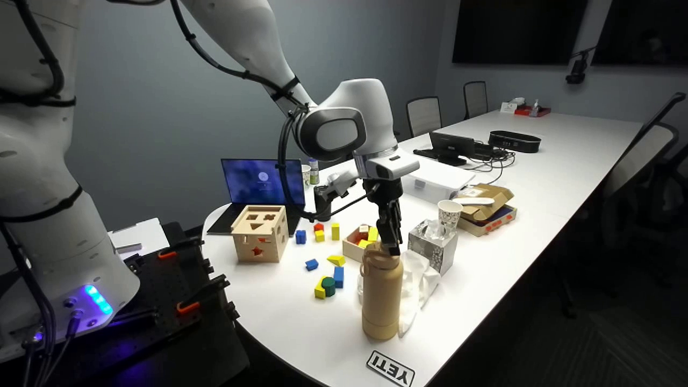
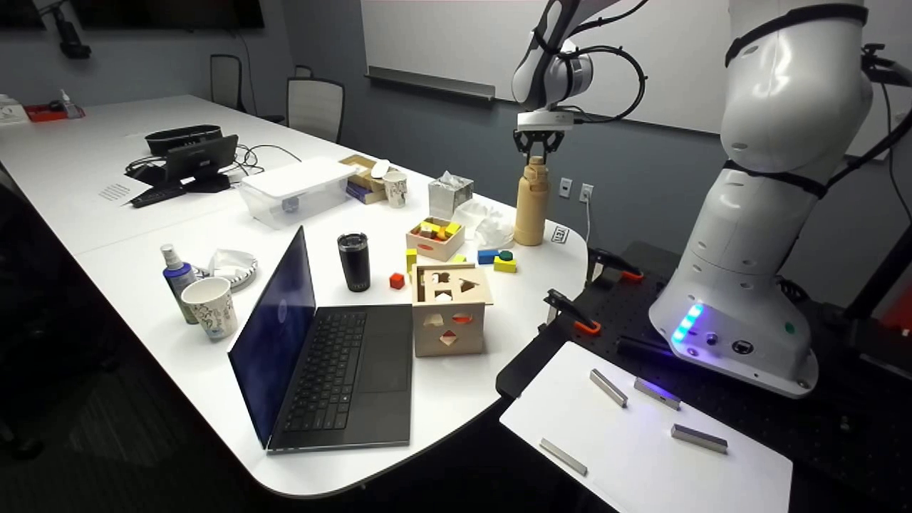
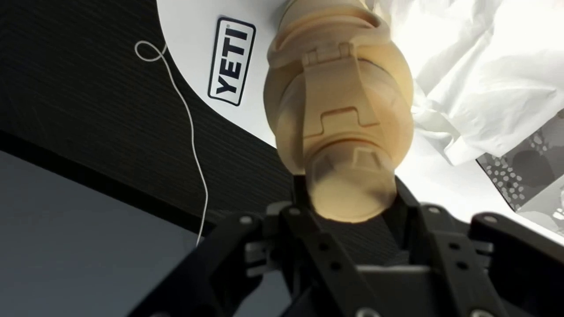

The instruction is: Partially turn the bottle's cap

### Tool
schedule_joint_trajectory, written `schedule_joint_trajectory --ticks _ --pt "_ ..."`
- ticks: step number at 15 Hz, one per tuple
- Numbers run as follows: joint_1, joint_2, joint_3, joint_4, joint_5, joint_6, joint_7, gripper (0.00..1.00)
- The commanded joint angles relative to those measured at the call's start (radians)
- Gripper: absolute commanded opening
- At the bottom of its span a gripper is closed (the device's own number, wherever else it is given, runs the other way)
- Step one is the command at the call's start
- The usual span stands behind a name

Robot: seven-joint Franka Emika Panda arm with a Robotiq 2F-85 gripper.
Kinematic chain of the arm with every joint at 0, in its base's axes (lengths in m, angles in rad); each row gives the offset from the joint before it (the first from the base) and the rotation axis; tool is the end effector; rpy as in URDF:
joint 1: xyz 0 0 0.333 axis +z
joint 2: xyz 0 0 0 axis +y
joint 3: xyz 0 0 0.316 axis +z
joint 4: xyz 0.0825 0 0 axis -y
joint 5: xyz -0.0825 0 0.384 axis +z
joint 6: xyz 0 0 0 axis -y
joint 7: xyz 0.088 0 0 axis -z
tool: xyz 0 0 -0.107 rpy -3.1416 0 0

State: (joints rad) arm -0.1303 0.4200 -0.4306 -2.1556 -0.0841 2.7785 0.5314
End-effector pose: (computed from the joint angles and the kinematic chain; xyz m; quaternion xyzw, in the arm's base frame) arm 0.5046 -0.3077 0.2419 0.8756 -0.4576 0.1149 0.1039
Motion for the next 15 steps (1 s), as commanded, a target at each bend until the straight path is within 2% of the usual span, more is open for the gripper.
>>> schedule_joint_trajectory --ticks 1,11,15 --pt "-0.038 0.030 0.047 0.037 0.045 0.027 -0.102 0.20" --pt "-0.159 0.049 0.180 0.094 0.121 -0.007 -0.399 0.20" --pt "-0.191 0.047 0.206 0.100 0.126 -0.020 -0.490 0.20"
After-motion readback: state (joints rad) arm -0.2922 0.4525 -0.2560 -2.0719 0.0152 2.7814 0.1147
